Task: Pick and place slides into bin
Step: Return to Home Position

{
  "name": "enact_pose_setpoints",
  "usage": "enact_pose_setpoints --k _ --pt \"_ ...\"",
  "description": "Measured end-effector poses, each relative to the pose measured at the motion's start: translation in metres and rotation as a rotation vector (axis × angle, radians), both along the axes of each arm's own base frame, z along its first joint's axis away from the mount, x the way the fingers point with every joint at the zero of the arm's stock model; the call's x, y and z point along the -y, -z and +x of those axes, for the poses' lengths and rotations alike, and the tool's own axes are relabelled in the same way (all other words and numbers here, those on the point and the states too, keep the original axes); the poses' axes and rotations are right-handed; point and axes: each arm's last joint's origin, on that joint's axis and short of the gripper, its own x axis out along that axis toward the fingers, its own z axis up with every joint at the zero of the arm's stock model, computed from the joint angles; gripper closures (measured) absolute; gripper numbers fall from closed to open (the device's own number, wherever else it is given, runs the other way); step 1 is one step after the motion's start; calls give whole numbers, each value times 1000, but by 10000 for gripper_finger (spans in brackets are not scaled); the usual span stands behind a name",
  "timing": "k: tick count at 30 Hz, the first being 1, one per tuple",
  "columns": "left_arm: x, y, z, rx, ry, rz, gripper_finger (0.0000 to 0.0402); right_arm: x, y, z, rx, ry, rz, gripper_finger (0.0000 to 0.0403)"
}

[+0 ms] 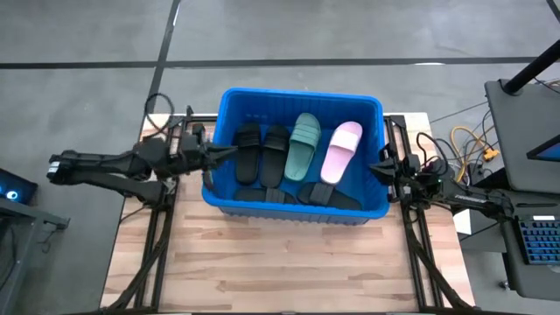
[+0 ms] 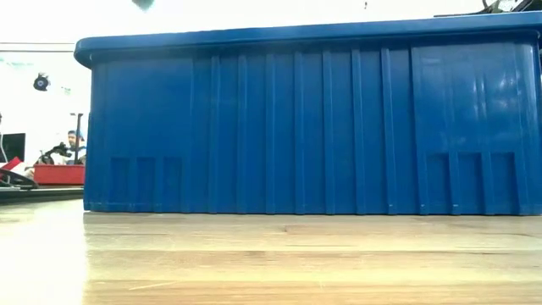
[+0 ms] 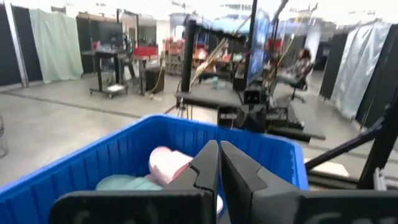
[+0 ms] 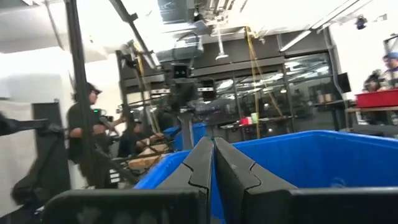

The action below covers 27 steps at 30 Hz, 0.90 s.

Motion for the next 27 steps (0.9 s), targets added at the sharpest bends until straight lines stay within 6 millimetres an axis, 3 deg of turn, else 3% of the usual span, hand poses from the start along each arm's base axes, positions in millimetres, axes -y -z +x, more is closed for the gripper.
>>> enact_pose_setpoints --k 4,15,27 --pt "-2 18 -21 29 -19 -2 401 -2 1 0 -14 -82 -18 394" --pt "0 107 -50 103 132 -38 402 -2 2 2 -29 -76 -16 394" --pt "0 142 -68 141 138 -9 402 0 2 3 -29 -26 0 394"
